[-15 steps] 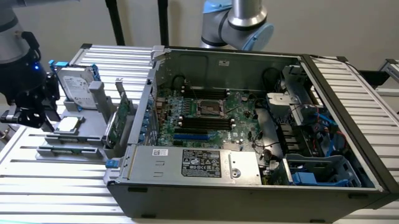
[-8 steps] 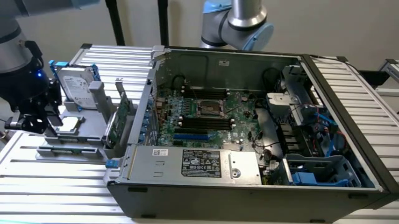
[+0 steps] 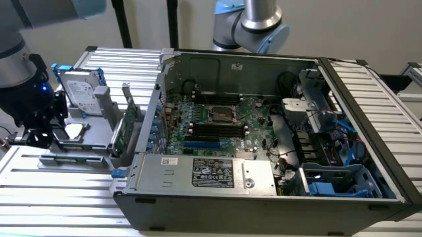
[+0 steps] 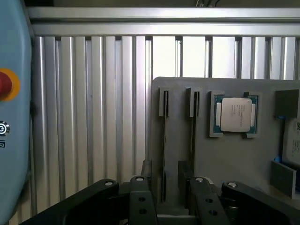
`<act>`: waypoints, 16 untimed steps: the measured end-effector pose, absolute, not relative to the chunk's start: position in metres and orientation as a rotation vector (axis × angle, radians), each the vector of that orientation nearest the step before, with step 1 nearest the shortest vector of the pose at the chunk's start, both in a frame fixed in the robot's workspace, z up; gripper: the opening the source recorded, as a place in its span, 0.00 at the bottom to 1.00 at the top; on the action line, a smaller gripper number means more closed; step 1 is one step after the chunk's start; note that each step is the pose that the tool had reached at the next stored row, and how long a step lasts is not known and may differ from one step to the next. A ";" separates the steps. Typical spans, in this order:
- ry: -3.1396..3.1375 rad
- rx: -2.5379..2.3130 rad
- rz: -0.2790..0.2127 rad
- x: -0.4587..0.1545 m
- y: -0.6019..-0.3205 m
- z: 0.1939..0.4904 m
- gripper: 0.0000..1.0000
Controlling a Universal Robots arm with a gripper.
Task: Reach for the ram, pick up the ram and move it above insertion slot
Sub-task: 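Pick up the ram and move it above insertion slot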
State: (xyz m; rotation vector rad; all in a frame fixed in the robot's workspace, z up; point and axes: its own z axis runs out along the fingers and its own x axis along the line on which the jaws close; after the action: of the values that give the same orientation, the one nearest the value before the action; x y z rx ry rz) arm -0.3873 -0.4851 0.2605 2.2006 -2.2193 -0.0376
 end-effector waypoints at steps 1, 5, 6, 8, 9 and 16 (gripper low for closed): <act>-2.220 2.201 -0.036 -0.387 -0.485 0.259 0.36; -2.223 2.204 -0.030 -0.387 -0.485 0.252 0.36; -2.224 2.205 -0.029 -0.386 -0.485 0.250 0.36; -2.224 2.206 -0.026 -0.386 -0.485 0.247 0.36; -2.225 2.206 -0.025 -0.386 -0.485 0.245 0.36; -2.227 2.209 -0.020 -0.384 -0.485 0.232 0.36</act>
State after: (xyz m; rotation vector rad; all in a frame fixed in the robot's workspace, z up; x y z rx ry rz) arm -0.3837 -0.4854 0.2321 2.2090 -2.2269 -0.0203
